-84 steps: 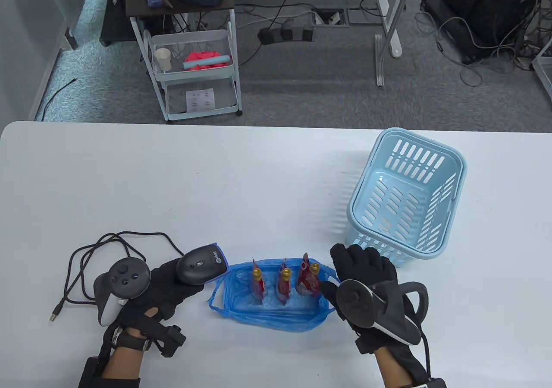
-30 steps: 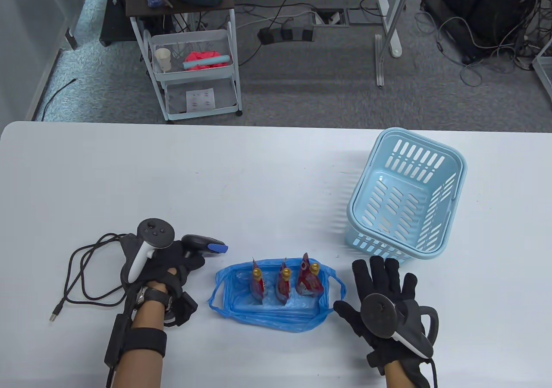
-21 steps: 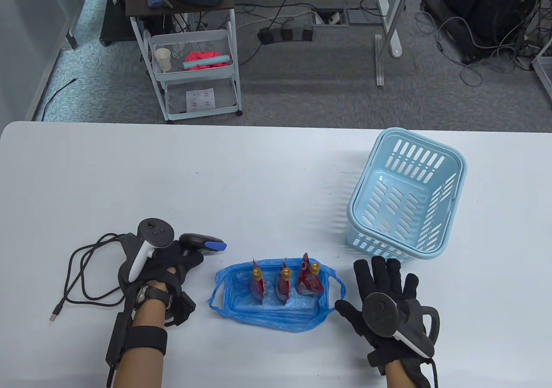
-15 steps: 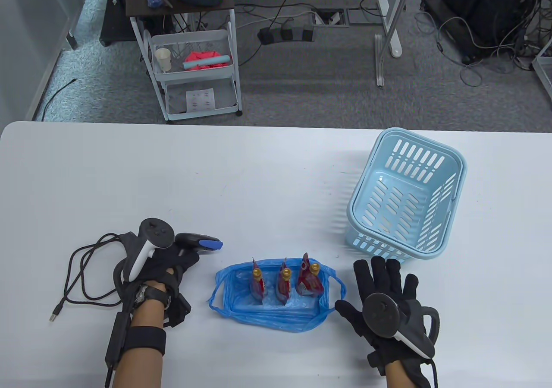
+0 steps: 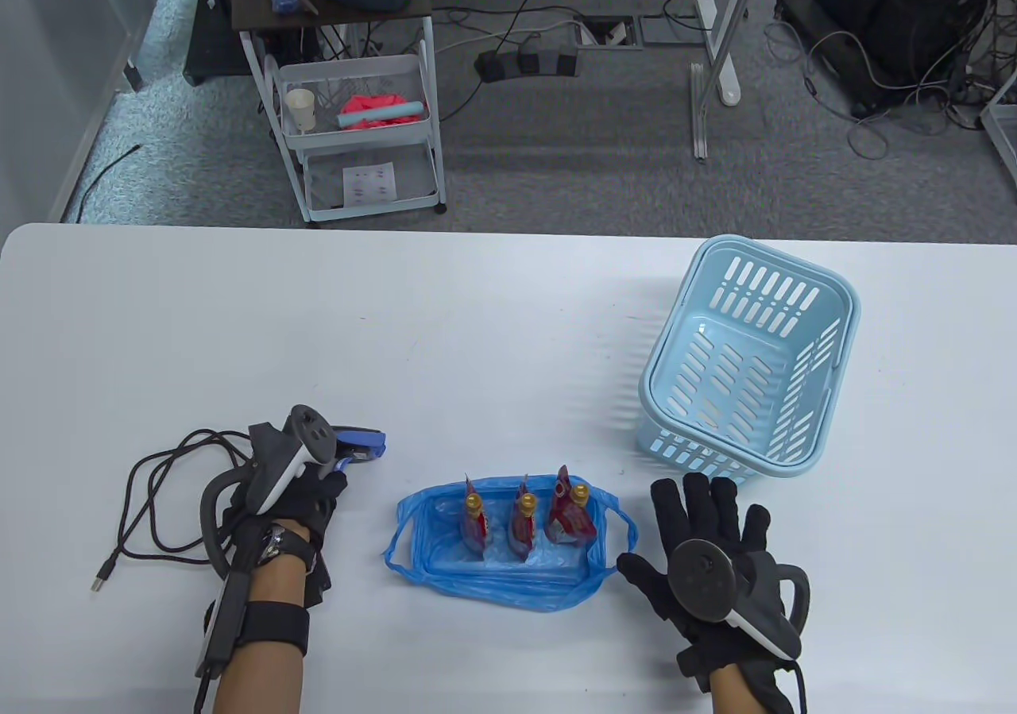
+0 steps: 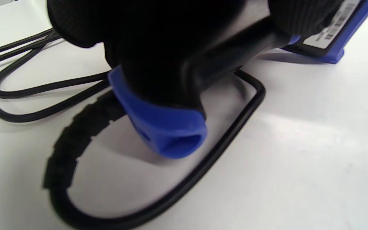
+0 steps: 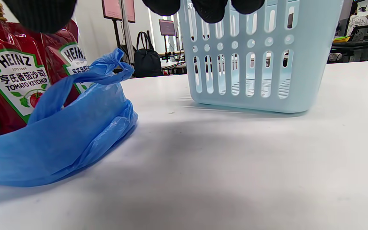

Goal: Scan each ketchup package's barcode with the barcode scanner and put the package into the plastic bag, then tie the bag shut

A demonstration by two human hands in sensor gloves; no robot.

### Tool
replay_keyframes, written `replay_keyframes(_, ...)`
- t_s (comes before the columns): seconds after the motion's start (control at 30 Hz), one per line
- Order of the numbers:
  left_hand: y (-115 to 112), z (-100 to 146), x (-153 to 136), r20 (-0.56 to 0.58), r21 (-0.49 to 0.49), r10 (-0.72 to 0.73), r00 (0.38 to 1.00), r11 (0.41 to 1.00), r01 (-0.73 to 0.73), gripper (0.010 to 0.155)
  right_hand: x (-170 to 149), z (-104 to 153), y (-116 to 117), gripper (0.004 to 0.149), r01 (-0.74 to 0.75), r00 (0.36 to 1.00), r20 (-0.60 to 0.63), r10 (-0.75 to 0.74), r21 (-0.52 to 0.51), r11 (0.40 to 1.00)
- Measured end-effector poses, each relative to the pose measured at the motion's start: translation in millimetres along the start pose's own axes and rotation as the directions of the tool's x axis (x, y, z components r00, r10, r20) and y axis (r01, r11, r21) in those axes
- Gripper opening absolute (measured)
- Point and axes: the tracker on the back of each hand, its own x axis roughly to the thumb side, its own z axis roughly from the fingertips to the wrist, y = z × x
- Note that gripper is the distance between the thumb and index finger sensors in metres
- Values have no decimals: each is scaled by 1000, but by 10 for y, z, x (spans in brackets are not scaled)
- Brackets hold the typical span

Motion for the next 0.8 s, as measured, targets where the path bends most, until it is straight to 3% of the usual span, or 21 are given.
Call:
replay_keyframes(0.27,-1,19,-16,-1,3,-18,1000,1000,18,79,0,-2,5,89,4,1000,1,-4,9,1000)
replay_keyframes(0.63,160,157,-71,44,60,10,999,998,-12,78,5,0,8,89,3,1000,1,-3,6,1000)
replay_keyframes(0.8,309,358,2,175,161,30,984,985,-59,74,0,-1,6,89,7,1000,2,-7,4,1000)
